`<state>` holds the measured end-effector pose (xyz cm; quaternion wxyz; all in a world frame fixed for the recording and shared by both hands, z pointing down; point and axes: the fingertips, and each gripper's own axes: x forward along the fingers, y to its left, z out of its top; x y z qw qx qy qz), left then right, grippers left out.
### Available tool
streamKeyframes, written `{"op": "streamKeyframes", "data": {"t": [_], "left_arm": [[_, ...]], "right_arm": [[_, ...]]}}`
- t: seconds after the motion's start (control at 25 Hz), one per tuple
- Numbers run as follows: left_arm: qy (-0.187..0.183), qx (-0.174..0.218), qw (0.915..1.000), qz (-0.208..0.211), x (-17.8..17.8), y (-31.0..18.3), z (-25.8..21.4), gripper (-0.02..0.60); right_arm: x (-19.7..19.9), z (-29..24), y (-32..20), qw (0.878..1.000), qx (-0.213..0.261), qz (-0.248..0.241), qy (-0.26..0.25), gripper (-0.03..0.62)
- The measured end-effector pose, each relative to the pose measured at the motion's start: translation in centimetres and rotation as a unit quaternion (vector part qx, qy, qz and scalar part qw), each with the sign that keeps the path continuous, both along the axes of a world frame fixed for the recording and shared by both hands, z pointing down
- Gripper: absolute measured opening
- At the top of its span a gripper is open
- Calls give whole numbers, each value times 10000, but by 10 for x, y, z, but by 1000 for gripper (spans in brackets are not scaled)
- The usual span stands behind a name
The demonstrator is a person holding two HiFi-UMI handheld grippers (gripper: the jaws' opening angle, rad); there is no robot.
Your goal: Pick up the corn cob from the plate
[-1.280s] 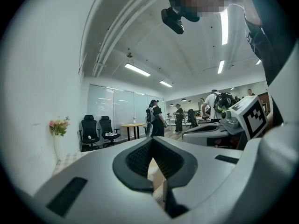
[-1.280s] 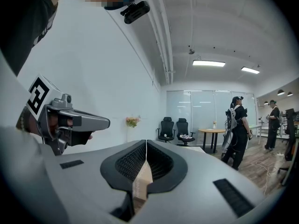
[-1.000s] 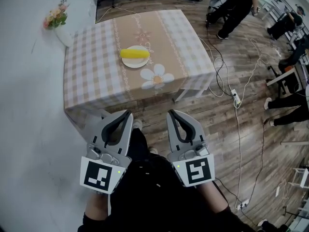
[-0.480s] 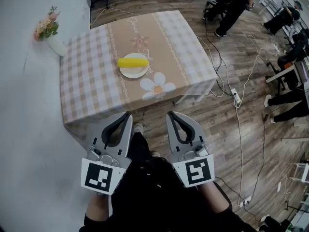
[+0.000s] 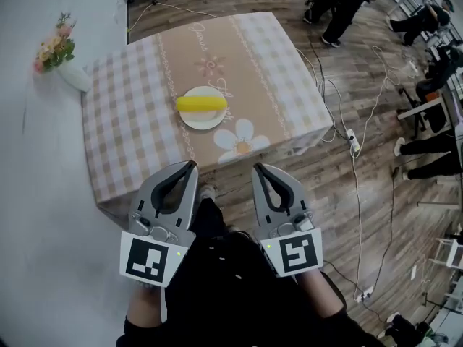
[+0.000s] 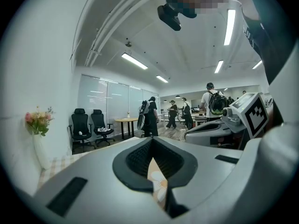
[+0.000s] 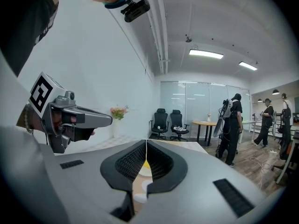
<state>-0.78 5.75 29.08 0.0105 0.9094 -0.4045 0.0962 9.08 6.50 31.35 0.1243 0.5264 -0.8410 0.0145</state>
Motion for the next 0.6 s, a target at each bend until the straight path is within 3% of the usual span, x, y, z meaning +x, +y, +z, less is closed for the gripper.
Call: {"op": "streamKeyframes", "data": {"t": [0.12,0.36,0.6], "left_arm": [[43,-1,10000,49,1,-1,3,9],[57,-109,9998,134,-40,-93,-3,9],[104,-71,9999,94,-35,-78,4,9]], "right_arm": [[-1,2,0,10000,10,34,41,41],[-41,-8,-90,9997,-124,156,158,41],[-34,-3,-75,9997,-99,127,167,41]]}}
